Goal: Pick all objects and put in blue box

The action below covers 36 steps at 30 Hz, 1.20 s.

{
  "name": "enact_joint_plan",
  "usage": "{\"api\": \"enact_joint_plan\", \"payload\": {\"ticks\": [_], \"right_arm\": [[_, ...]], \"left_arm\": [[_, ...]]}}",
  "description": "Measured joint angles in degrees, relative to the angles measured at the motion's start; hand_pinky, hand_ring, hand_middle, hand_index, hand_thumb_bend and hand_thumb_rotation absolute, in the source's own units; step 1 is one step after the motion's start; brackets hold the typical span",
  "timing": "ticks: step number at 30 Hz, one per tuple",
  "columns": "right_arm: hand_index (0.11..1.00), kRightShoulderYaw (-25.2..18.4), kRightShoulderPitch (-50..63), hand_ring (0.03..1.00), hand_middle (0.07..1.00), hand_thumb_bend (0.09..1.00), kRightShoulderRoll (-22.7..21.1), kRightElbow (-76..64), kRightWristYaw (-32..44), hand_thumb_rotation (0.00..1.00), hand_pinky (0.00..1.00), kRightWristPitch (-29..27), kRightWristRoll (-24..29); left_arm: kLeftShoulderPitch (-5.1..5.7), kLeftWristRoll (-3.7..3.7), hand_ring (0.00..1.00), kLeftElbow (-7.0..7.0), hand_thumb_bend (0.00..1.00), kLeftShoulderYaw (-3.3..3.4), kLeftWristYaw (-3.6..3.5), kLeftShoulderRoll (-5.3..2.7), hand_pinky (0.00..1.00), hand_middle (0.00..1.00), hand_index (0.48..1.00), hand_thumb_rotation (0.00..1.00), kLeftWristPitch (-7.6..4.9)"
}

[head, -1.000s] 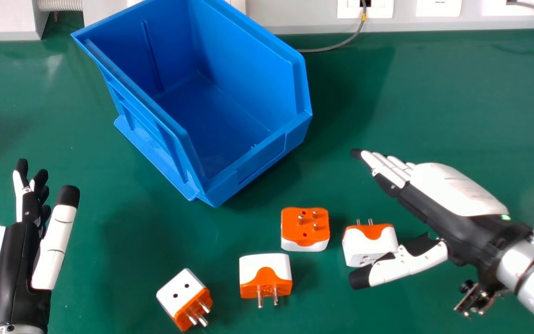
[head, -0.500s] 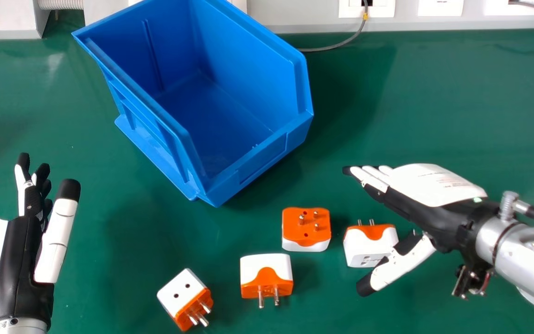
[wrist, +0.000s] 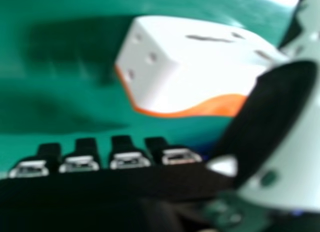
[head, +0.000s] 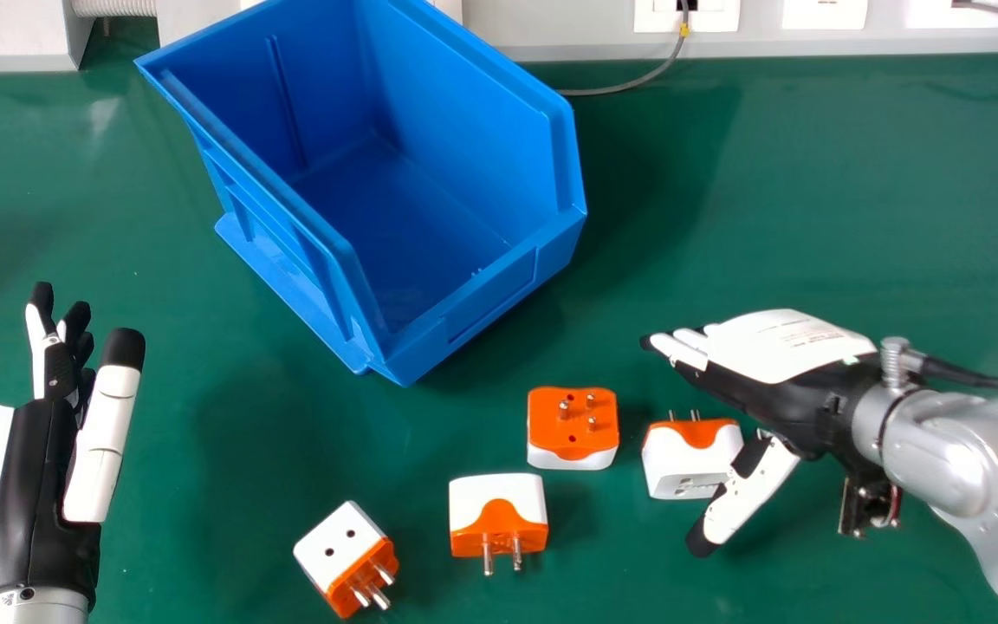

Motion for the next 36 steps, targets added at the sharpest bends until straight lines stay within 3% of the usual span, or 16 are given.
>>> {"api": "enact_joint_plan", "payload": {"ticks": [24,36], "right_arm": [[0.981,2.51,0.49,1.0,1.0,0.811,-0.44,-4.43,3.32,0.42,0.98,1.96,-2.73],[0.975,2.52,2.3,1.0,1.0,0.779,-0.86,-8.01,5.13,0.41,0.96,2.2,-2.83]], "left_arm": [[0.53,0.09,1.0,-0.64,0.78,0.1,0.1,0.03,1.0,1.0,1.0,1.0,0.35],[0.73,-0.06,1.0,-1.3,0.78,0.28,-0.37,0.32,0.99,1.0,1.0,0.99,0.68]]}}
